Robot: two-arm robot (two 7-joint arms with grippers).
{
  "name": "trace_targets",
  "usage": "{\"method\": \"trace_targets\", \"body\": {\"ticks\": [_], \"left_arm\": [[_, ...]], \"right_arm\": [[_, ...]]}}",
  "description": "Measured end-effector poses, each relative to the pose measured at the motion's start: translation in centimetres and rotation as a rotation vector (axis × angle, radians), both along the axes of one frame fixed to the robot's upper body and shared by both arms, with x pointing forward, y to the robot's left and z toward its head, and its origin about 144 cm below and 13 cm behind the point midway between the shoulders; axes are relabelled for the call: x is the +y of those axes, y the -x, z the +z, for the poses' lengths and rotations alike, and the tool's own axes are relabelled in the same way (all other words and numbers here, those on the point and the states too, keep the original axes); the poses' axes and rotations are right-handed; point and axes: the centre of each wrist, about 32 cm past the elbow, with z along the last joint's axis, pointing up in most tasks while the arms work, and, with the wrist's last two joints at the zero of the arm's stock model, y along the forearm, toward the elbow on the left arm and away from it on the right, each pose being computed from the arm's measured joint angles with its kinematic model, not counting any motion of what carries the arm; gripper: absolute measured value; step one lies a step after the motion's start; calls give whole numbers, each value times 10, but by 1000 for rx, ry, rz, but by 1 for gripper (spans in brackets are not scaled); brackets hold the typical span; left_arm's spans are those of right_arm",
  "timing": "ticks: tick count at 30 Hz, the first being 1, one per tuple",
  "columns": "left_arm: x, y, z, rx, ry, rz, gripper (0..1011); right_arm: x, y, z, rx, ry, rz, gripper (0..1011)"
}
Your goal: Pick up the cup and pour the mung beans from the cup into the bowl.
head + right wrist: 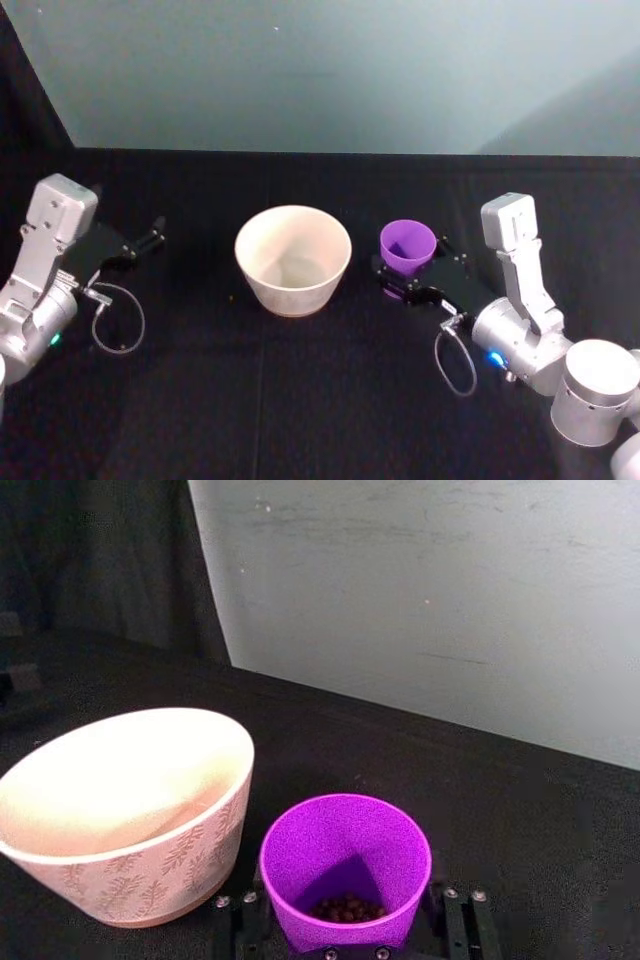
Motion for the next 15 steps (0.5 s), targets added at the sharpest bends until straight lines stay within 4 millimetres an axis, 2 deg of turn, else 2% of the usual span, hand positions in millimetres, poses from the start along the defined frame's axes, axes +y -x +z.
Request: {"method": "trace_targets", "body": {"ticks": [6, 15], "left_arm": [[0, 0, 0, 0, 0, 0, 1000], [0, 0, 0, 0, 0, 0, 1000]], "right_arm": [[-1, 1, 2, -8, 1, -2, 750], [-3, 7, 21, -44, 12, 0, 718]]}}
